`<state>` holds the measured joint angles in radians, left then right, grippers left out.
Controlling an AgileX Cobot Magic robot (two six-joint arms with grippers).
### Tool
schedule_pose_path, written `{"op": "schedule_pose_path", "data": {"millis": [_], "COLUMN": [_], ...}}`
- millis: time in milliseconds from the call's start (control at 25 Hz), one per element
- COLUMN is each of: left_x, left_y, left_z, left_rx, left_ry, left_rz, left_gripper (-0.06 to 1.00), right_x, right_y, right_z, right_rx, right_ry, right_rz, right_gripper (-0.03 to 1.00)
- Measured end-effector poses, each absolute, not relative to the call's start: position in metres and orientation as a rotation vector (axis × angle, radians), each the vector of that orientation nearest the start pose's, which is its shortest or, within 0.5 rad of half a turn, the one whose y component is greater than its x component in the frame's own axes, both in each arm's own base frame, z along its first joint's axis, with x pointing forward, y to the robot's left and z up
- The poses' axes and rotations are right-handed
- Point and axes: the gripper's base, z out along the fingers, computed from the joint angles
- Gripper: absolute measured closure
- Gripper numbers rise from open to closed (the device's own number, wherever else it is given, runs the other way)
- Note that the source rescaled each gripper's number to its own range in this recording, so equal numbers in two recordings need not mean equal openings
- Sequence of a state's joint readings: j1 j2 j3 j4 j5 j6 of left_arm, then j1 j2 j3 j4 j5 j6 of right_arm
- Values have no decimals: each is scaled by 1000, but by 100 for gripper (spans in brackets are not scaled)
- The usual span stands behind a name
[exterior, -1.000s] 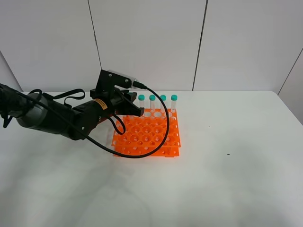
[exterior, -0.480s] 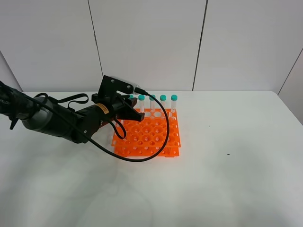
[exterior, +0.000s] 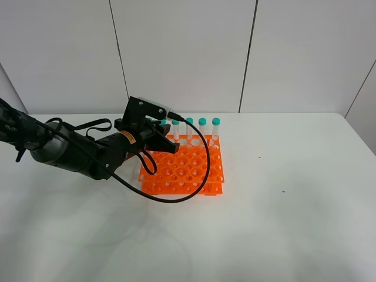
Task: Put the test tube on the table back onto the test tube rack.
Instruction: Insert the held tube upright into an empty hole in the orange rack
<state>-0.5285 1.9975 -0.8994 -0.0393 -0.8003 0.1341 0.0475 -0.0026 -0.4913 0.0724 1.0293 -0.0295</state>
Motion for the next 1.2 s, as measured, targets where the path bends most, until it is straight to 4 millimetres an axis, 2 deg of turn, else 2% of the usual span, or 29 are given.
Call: {"op": "schedule_pose_path", "data": {"millis": [440,1200], "left_x": [353,347], "left_y": [-205,-197], "left_z": [151,144], "left_rx": [593,562], "left_ry": [1765,1770], "left_rz": [-273,-267], "left_gripper": [94,94], "right_x": [-3,-3], "right_y": [5,5], "right_z": [278,278], "right_rx": [-79,-79], "right_ry": [2017,2017], "right_rz": [98,98], "right_gripper": [-3,-3]}}
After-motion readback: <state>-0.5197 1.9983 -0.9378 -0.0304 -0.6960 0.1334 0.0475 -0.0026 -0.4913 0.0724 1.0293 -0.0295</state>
